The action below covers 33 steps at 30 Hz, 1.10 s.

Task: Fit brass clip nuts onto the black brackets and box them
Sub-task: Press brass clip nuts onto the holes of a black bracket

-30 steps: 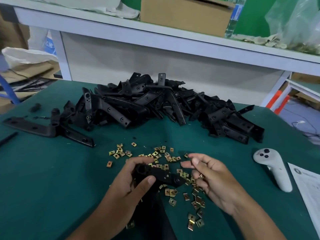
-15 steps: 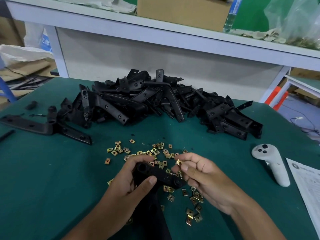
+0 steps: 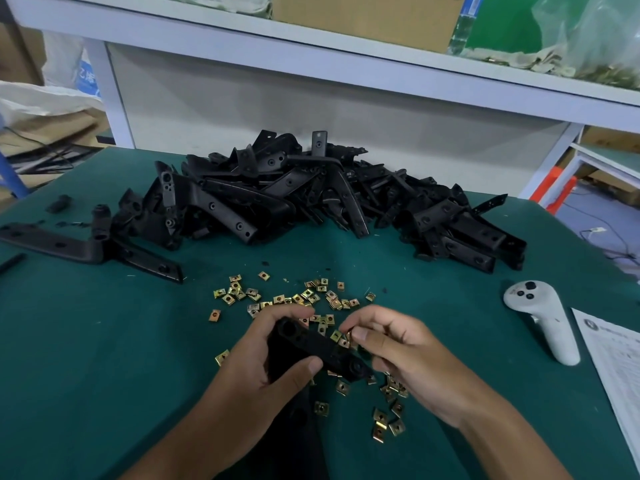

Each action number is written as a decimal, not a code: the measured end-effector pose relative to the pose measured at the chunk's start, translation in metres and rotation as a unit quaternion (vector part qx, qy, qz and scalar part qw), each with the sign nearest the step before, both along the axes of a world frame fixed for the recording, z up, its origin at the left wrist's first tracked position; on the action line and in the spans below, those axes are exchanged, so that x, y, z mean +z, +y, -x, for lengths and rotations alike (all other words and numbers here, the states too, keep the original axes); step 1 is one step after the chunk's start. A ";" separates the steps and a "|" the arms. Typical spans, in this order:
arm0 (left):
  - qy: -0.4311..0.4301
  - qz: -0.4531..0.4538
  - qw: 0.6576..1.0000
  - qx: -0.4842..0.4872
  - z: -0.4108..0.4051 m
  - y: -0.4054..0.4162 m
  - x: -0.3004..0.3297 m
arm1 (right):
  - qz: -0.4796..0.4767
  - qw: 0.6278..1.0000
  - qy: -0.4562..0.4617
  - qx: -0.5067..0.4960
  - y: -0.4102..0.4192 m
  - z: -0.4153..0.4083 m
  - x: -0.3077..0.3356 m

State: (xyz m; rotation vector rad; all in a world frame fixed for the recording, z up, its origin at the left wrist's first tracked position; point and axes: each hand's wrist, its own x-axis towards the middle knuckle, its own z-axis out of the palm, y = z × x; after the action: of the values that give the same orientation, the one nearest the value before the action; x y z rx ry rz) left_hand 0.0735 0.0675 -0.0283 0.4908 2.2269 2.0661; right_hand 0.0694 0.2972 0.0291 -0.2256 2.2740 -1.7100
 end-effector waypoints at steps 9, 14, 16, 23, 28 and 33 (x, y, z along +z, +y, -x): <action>0.005 -0.009 1.000 -0.007 -0.002 0.002 0.003 | 0.025 1.000 0.014 0.006 -0.005 -0.001 -0.003; 0.004 -0.008 1.000 -0.010 -0.003 0.001 0.005 | 0.036 0.999 0.004 0.001 -0.006 -0.003 -0.002; 0.003 -0.006 1.000 -0.013 -0.004 0.001 0.005 | 0.037 0.999 0.001 0.003 -0.005 -0.003 -0.002; 0.001 -0.009 1.000 -0.017 -0.002 0.000 0.004 | 0.045 0.999 0.002 0.011 -0.007 -0.004 0.001; 0.002 -0.009 1.000 -0.012 -0.002 0.001 0.005 | 0.048 0.999 0.007 0.023 -0.006 -0.004 0.001; 0.000 -0.006 1.000 0.005 -0.002 -0.001 0.007 | 0.028 0.999 -0.020 0.027 0.000 -0.002 -0.001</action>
State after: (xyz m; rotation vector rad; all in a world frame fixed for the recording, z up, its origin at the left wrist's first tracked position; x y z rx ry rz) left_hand 0.0755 0.0665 -0.0214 0.4815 2.2231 2.0851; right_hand 0.0713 0.2969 0.0279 -0.2603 2.1738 -1.7357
